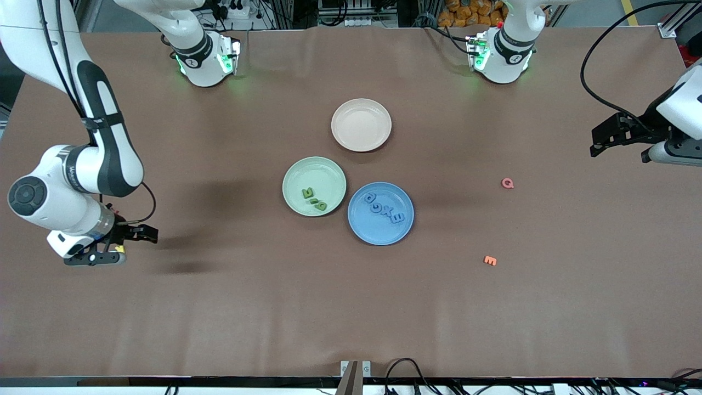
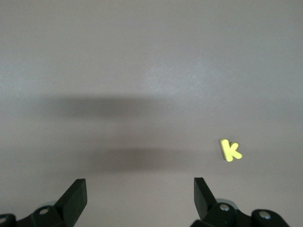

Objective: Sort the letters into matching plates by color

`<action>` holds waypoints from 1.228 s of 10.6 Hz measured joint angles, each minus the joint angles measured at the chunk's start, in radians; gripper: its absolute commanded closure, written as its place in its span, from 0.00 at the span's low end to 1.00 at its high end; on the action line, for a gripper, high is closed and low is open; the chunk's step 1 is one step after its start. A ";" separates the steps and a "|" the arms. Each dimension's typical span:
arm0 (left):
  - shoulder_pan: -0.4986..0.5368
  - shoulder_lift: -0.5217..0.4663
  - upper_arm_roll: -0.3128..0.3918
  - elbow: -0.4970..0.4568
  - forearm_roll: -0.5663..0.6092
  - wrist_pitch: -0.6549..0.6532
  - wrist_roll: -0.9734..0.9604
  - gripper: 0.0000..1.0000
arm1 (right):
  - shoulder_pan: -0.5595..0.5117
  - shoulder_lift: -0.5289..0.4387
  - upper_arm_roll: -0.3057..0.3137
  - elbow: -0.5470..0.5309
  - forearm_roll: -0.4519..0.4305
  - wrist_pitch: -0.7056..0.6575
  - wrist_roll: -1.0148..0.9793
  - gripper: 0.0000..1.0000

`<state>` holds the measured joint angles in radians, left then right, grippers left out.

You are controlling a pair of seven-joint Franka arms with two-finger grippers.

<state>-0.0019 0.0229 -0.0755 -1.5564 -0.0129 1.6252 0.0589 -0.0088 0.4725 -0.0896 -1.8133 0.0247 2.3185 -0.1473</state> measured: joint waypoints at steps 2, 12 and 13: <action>0.000 0.000 0.000 0.001 0.000 0.000 0.000 0.00 | 0.000 -0.006 -0.002 0.019 0.001 0.000 0.000 0.00; -0.001 0.001 -0.001 0.005 0.000 0.000 0.000 0.00 | 0.009 -0.241 -0.015 0.154 0.002 -0.446 0.000 0.00; -0.001 0.001 -0.001 0.005 0.000 0.000 0.000 0.00 | 0.015 -0.247 -0.015 0.207 0.002 -0.528 0.000 0.00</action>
<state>-0.0032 0.0238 -0.0762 -1.5514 -0.0130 1.6252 0.0589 0.0059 0.2258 -0.1045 -1.6062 0.0263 1.7910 -0.1473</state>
